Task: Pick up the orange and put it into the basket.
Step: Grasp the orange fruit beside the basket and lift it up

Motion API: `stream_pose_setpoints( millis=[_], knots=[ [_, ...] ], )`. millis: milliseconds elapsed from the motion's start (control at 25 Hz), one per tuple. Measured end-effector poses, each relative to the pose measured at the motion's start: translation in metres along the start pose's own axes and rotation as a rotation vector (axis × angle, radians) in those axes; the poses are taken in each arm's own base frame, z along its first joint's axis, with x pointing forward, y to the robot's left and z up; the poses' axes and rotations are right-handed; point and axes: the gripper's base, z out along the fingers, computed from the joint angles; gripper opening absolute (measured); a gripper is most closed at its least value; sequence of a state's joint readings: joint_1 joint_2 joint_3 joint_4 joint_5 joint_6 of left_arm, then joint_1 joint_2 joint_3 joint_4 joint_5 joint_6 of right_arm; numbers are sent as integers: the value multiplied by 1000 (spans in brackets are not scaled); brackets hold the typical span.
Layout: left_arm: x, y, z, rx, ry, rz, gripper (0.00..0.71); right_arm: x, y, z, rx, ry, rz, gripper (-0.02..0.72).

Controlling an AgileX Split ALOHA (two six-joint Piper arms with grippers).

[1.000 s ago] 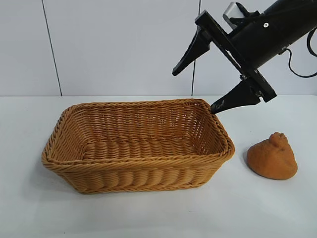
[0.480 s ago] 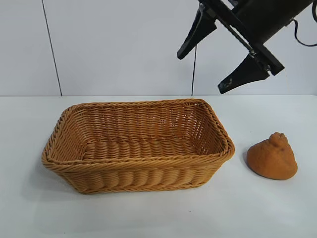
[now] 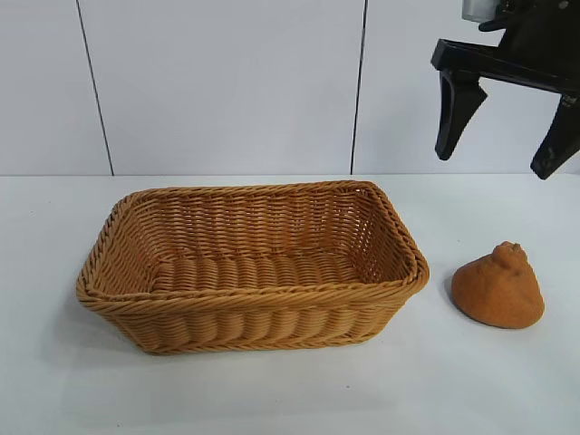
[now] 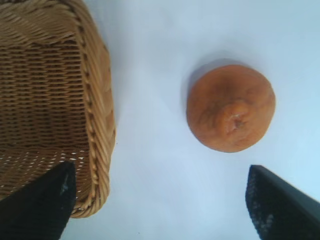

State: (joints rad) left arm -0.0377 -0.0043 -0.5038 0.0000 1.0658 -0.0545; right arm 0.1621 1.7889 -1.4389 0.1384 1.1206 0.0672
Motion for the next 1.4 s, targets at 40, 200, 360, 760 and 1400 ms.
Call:
stream_pose_setpoints(
  millis=[40,200,360,760,1400],
  knots=[
    [0,0,0,-5,0,3,630,-1,-6,0,5,-1,16,631],
    [0,0,0,0,0,0,630,-6,-29,7,21,13,76,631],
    [0,0,0,0,1,0,630,-9,-40,25,28,55,102,631],
    [0,0,0,0,1,0,630,-13,-50,95,36,202,127,631],
    [0,0,0,0,1,0,630,-14,-56,145,23,229,161,372]
  ],
)
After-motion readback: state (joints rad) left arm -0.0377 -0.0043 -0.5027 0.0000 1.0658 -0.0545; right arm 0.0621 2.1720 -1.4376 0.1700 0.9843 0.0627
